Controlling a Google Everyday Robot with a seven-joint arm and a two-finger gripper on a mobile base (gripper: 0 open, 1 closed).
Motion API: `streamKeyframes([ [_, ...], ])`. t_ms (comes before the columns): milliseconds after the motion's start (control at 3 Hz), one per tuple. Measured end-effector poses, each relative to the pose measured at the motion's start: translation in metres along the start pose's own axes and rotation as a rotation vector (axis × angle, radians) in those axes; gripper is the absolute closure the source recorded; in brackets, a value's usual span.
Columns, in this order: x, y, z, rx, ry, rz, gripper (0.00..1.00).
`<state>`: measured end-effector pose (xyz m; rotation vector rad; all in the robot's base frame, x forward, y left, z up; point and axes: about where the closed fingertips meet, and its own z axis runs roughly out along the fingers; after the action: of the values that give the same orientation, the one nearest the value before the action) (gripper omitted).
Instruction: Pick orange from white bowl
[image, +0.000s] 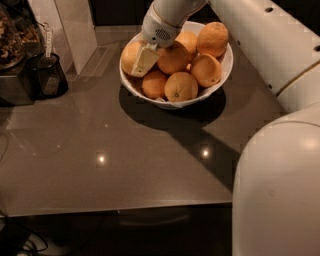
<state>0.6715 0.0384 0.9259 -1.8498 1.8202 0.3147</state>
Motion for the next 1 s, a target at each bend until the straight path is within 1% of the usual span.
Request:
streamKeyframes([
  [333,-0.001,0.000,0.000,-0.006,-0.028,0.001,1.00],
  [667,-0.007,0.004,-0.032,0.024,-0.116,-0.017,1.00],
  [1000,-0.009,0.016,-0.070,0.069,-0.204,-0.026,1.00],
])
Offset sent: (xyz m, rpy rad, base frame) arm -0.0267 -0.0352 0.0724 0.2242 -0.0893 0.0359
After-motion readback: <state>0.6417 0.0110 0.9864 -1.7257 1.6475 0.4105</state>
